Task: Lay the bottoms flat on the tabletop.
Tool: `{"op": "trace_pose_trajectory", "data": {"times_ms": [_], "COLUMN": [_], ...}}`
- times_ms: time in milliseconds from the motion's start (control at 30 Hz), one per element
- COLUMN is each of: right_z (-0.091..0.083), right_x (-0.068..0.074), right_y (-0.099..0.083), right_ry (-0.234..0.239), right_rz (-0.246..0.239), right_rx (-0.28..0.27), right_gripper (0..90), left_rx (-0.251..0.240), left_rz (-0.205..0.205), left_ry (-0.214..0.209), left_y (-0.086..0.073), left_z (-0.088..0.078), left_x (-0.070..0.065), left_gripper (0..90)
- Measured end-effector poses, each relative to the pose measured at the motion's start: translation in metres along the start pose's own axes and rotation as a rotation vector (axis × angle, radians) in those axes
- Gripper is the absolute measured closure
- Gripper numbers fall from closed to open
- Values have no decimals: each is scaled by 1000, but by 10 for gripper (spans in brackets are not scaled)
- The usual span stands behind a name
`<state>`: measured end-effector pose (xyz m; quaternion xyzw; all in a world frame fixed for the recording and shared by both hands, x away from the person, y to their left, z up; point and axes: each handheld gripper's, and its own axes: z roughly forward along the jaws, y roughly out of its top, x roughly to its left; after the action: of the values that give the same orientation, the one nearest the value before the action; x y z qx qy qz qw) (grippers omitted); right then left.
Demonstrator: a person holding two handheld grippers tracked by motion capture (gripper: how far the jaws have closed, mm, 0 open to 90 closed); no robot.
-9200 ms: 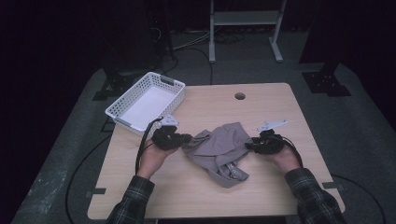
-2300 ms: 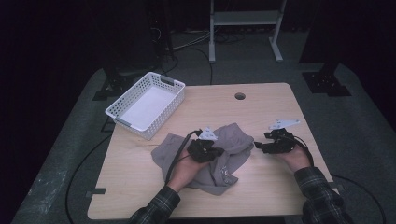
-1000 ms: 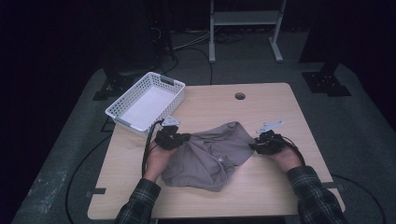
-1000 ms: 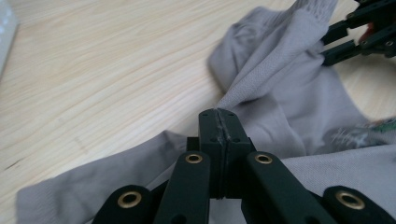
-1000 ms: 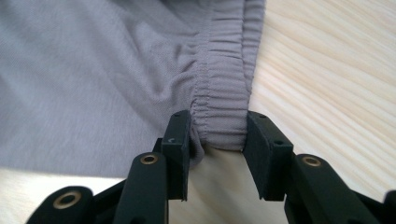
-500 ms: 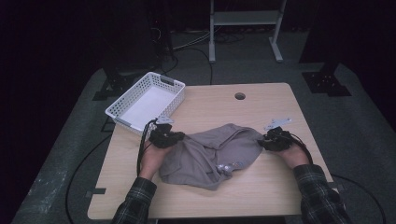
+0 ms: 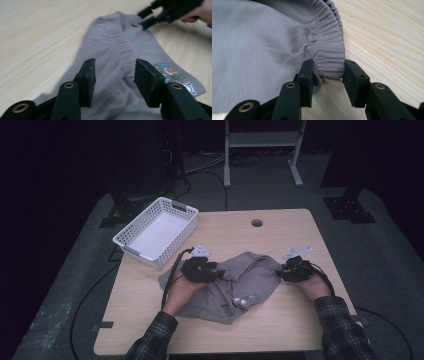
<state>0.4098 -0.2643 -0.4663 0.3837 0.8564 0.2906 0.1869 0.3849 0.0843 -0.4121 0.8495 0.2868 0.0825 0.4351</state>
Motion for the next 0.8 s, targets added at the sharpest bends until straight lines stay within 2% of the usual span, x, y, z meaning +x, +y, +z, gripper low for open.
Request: {"op": "trace_pose_trajectory", "data": {"times_ms": [133, 233, 333, 467, 567, 600, 800], "right_z": [0, 0, 0, 0, 0, 0, 0], "right_x": [0, 0, 0, 0, 0, 0, 0], "right_y": [0, 0, 0, 0, 0, -1, -1], "right_ry": [0, 2, 3, 5, 7, 7, 9], "right_rz": [-1, 1, 1, 2, 4, 5, 4], "right_rx": [0, 0, 0, -1, -2, -2, -3], "right_gripper": [603, 603, 603, 602, 602, 602, 602], "left_rx": [53, 63, 100, 145, 161, 165, 158], "left_rz": [28, 21, 34, 42, 40, 35, 15], "left_ry": [-16, -32, -44, -35, -25, -23, -47], "left_y": [0, 1, 2, -1, -2, -2, -1], "left_z": [17, 27, 41, 57, 65, 67, 67], "left_x": [-4, -4, -6, -5, -3, -3, 2], "left_gripper": [467, 462, 439, 419, 420, 427, 651]}}
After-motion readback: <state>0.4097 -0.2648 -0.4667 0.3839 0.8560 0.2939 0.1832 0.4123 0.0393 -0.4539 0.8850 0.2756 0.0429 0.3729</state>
